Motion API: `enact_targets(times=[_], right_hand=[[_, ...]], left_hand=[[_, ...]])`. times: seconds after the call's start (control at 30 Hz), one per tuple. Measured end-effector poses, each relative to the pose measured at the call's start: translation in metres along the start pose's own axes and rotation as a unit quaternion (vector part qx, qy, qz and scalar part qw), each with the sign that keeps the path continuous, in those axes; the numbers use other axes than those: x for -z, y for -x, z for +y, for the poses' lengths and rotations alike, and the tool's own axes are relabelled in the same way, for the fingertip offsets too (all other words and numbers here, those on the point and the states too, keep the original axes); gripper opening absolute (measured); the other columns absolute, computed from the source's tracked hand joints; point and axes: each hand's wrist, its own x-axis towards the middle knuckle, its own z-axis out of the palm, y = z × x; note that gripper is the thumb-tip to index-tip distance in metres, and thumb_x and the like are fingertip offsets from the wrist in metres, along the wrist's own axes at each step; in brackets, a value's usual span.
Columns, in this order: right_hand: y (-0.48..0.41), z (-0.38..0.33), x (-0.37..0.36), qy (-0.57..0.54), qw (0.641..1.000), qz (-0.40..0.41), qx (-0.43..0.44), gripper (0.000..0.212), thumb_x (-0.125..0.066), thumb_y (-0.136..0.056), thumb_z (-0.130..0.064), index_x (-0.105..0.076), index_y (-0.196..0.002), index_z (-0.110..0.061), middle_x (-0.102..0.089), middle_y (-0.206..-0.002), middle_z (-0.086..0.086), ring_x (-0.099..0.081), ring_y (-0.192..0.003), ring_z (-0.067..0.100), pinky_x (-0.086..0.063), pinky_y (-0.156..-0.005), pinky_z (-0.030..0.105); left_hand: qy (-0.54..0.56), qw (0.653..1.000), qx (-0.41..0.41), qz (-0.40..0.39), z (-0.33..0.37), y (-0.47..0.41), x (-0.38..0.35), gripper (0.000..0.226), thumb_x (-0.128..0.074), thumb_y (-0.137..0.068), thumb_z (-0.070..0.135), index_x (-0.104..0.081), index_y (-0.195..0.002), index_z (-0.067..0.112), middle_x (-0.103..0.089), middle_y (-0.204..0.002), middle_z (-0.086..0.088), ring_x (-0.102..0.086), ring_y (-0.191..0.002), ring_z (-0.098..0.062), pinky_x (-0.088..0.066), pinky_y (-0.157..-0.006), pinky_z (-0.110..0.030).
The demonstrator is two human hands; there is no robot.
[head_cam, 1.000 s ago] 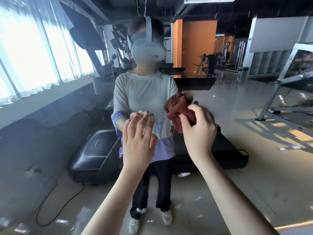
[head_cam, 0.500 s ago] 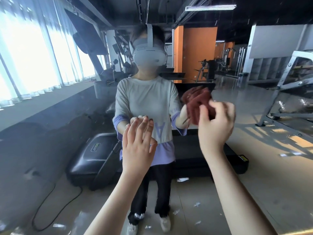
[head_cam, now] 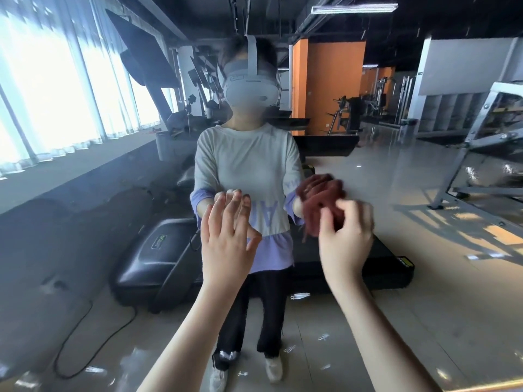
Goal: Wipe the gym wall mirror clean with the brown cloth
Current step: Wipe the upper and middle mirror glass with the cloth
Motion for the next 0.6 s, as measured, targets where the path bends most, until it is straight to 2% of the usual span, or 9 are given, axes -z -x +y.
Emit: enact_targets(times=[0.07,0.1,0.2,0.27,0.33,0.4,0.43,0.6], right_hand=[[0.011,0.001,0.0,0.016,0.996,-0.059,0.061,0.015,-0.074,-0.074,-0.011,-0.064,-0.084,-0.006,-0.062,-0.092,0.013,-0.06,-0.081,0.034,-0.035,-0.06,0.028],[0.008,0.004,0.001,0.019,0.996,-0.063,0.064,0.015,-0.075,-0.074,-0.012,-0.064,-0.083,-0.007,-0.062,-0.091,0.011,-0.059,-0.081,0.031,-0.031,-0.059,0.025],[-0.009,0.019,0.009,0.014,1.0,-0.002,-0.018,0.018,-0.068,-0.078,-0.02,-0.066,-0.086,-0.004,-0.063,-0.091,0.014,-0.058,-0.084,0.036,-0.024,-0.063,0.021],[-0.003,0.023,0.011,0.014,0.999,0.017,-0.046,0.017,-0.068,-0.079,-0.016,-0.065,-0.088,-0.002,-0.062,-0.092,0.017,-0.058,-0.084,0.038,-0.029,-0.065,0.026],[0.017,0.02,0.008,0.022,0.999,-0.024,-0.003,0.014,-0.068,-0.078,-0.015,-0.063,-0.085,-0.004,-0.062,-0.09,0.014,-0.057,-0.081,0.034,-0.033,-0.064,0.029],[0.033,0.019,0.005,0.03,0.994,-0.085,0.061,0.015,-0.069,-0.077,-0.019,-0.061,-0.082,-0.008,-0.062,-0.088,0.008,-0.058,-0.077,0.028,-0.035,-0.059,0.027],[0.033,0.021,0.006,0.029,0.992,-0.101,0.065,0.016,-0.072,-0.075,-0.018,-0.062,-0.083,-0.008,-0.063,-0.089,0.006,-0.059,-0.077,0.027,-0.034,-0.057,0.027],[0.019,0.036,0.015,0.027,0.997,-0.034,-0.067,0.026,-0.068,-0.075,-0.011,-0.064,-0.099,-0.002,-0.064,-0.097,0.017,-0.06,-0.09,0.039,-0.035,-0.07,0.033]], left_hand=[[-0.003,1.0,0.003,0.01,0.001,0.0,-0.001,0.07,-0.08,-0.074,0.028,-0.058,-0.136,0.005,-0.054,-0.142,-0.014,-0.044,-0.135,-0.036,-0.043,-0.105,-0.054],[-0.003,1.0,0.006,0.018,0.002,-0.001,-0.001,0.064,-0.075,-0.078,0.027,-0.059,-0.136,0.005,-0.054,-0.142,-0.013,-0.045,-0.134,-0.036,-0.044,-0.104,-0.054],[0.005,0.999,0.019,0.048,0.004,-0.002,-0.001,0.048,-0.061,-0.087,0.022,-0.062,-0.133,0.005,-0.058,-0.138,-0.013,-0.049,-0.132,-0.035,-0.047,-0.101,-0.054],[0.01,0.999,0.014,0.044,0.004,-0.003,0.0,0.051,-0.068,-0.084,0.017,-0.061,-0.133,0.004,-0.058,-0.139,-0.013,-0.047,-0.133,-0.034,-0.045,-0.104,-0.053],[0.009,0.999,0.014,0.034,0.004,-0.002,0.001,0.06,-0.077,-0.078,0.015,-0.06,-0.134,0.004,-0.057,-0.14,-0.014,-0.044,-0.134,-0.033,-0.042,-0.107,-0.052],[0.005,1.0,0.018,0.024,0.005,-0.001,0.003,0.065,-0.081,-0.075,0.015,-0.059,-0.135,0.003,-0.056,-0.141,-0.015,-0.042,-0.135,-0.033,-0.039,-0.11,-0.05],[0.003,1.0,0.019,0.02,0.005,-0.001,0.003,0.066,-0.081,-0.075,0.016,-0.059,-0.136,0.003,-0.056,-0.141,-0.014,-0.041,-0.135,-0.033,-0.039,-0.11,-0.05],[0.002,1.0,0.022,0.014,0.005,-0.001,0.003,0.067,-0.082,-0.072,0.014,-0.06,-0.135,0.004,-0.056,-0.142,-0.014,-0.043,-0.135,-0.033,-0.04,-0.11,-0.051]])
